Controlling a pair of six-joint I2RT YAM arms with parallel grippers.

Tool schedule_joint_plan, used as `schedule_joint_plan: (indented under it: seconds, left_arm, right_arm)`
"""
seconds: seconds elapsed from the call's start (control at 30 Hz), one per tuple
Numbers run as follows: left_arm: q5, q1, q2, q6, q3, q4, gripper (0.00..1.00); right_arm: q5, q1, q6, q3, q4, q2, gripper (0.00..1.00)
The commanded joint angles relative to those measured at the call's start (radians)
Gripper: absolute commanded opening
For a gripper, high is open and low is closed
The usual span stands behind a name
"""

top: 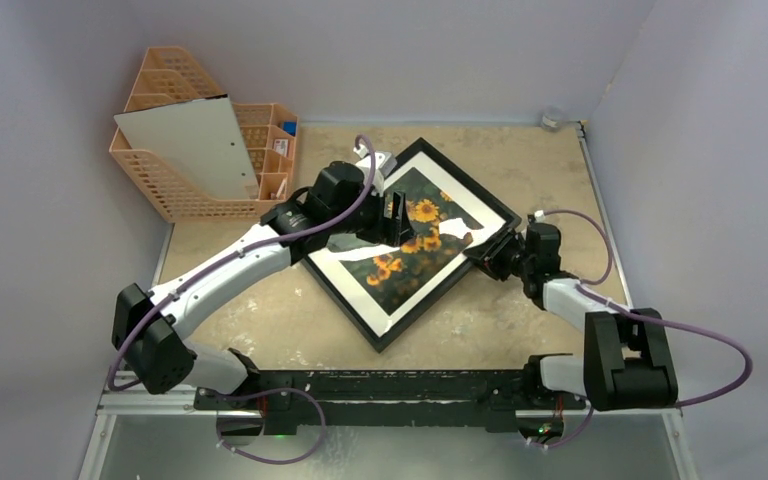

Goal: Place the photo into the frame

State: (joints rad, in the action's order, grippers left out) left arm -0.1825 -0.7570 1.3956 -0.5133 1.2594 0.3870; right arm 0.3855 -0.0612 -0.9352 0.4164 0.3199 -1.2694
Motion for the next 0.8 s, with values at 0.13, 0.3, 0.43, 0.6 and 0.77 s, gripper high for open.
schedule_joint_plan:
  seconds: [0.13,0.3,0.43,0.6,0.77]
  left_arm:
    - [0.106,0.088,0.002,-0.069,-0.059,0.063,0.75]
    - [0.078,0.183,0.003,-0.1,-0.118,0.061,0.75]
    - [0.069,0.226,0.035,-0.054,-0.109,0.066,0.75]
    - [0.149,0.234,0.159,0.064,0.029,0.111,0.75]
    - [0.37,0.24,0.329,0.187,0.163,0.108,0.75]
  right_arm:
    - [-0.004,-0.002,0.121,-0.042,0.099,0.024,0.41]
    - [-0.034,0.005,0.101,-0.077,0.08,0.036,0.48]
    - [-0.085,0.009,0.089,-0.08,0.004,0.06,0.55]
    - [-0.23,0.009,0.089,-0.03,-0.22,0.129,0.76]
    - [-0.247,0.009,0.084,-0.013,-0.299,0.171,0.8]
